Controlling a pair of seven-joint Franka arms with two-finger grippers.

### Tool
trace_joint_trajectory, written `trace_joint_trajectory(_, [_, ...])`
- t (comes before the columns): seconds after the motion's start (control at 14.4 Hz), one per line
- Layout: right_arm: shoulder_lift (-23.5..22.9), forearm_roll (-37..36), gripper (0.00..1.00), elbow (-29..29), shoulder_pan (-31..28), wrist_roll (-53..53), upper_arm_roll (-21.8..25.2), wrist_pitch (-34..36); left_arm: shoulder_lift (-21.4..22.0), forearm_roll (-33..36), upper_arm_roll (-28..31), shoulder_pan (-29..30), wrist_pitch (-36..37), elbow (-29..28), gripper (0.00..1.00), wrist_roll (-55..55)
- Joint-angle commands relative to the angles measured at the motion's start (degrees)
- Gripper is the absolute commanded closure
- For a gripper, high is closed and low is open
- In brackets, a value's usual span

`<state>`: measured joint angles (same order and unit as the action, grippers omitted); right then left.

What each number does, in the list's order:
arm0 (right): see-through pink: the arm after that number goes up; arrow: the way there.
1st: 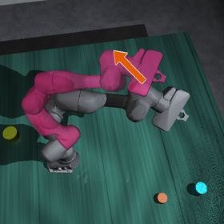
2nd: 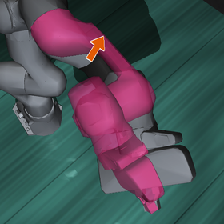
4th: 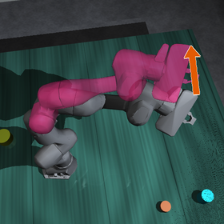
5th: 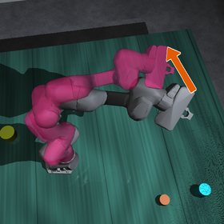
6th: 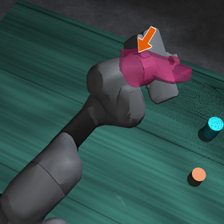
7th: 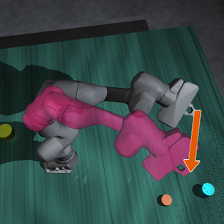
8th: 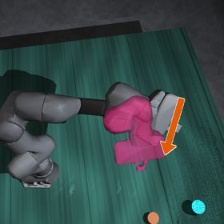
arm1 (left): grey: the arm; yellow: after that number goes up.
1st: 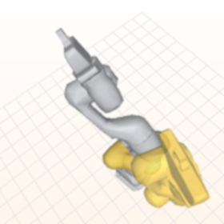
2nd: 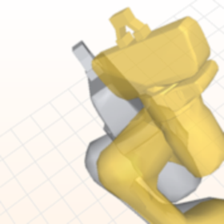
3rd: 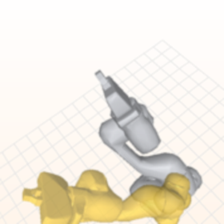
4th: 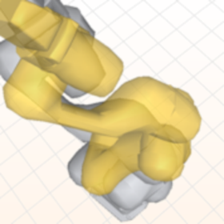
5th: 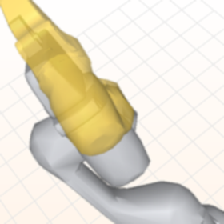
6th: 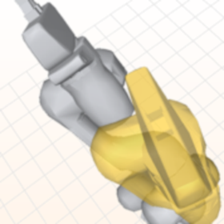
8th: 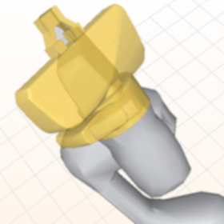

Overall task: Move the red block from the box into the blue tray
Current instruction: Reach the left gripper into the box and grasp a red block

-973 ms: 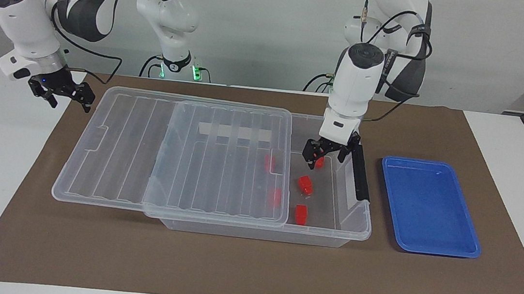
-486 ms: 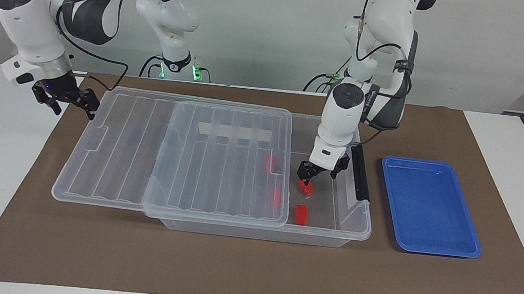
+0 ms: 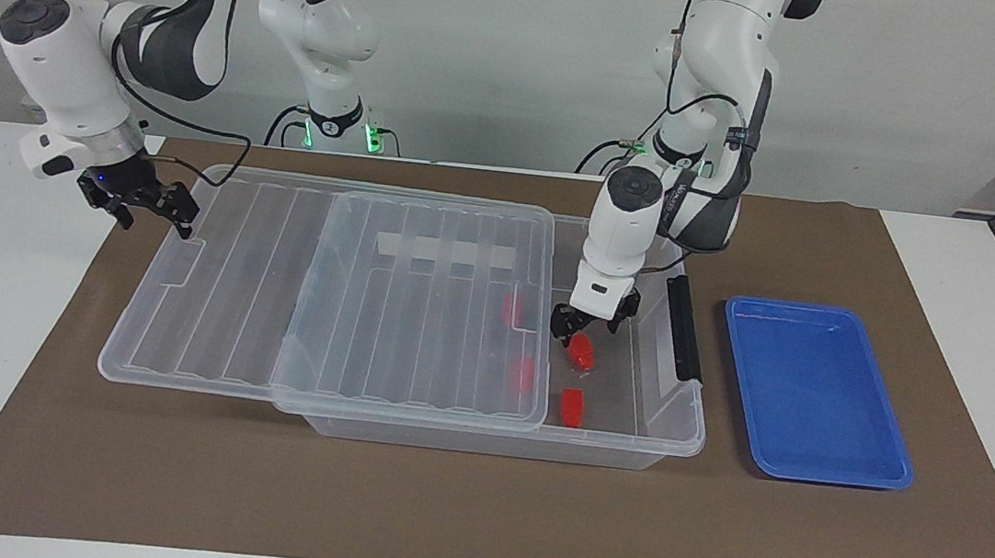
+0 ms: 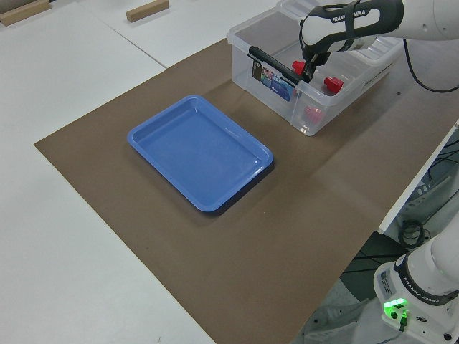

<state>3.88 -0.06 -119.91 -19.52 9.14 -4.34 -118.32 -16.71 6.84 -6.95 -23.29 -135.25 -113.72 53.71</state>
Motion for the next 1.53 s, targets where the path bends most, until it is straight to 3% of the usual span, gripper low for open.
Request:
trace_joint_trajectory(0.0, [0.6,0.2,0.01,-1.0,-1.8,2.3,-0.2,-1.4,0.6,1.3,0.9,-1.4,-3.3,-2.5,0.05,2.5])
trace_joint_trajectory(0.35, [0.4,0.1,0.01,-0.5,-3.5,4.8,-0.2,-1.3,-0.6,1.3,1.0,-1.5,-5.3,-2.5,0.11,2.6])
trace_joint_trajectory(0.49, [0.0,0.1,0.00,1.3,-3.2,4.4,-0.3,-0.1,-0.6,1.3,1.0,-1.4,-5.6,-2.4,0.25,2.6])
trace_joint_trajectory(0.63, [0.5,0.1,0.00,2.8,-2.6,4.0,-0.6,1.9,-1.0,1.3,1.0,-1.4,-5.6,-2.3,0.47,2.6])
trace_joint_trajectory(0.83, [2.6,0.1,0.00,5.0,0.5,-1.7,-0.7,8.3,-0.9,1.3,1.0,-1.4,-4.8,-1.8,0.99,2.9])
trace_joint_trajectory(1.04, [4.4,0.3,0.00,5.0,5.6,-11.2,-0.8,11.9,-0.9,1.3,1.1,-1.2,-1.3,0.7,1.00,2.9])
trace_joint_trajectory(1.18, [5.0,0.9,0.00,5.6,8.2,-14.6,-0.8,15.2,-0.8,1.0,1.0,-0.4,6.9,6.6,1.00,2.5])
trace_joint_trajectory(1.46, [2.7,1.1,0.00,13.4,13.0,-22.8,-1.0,19.5,0.0,-3.3,1.0,2.2,22.5,18.6,1.00,2.1])
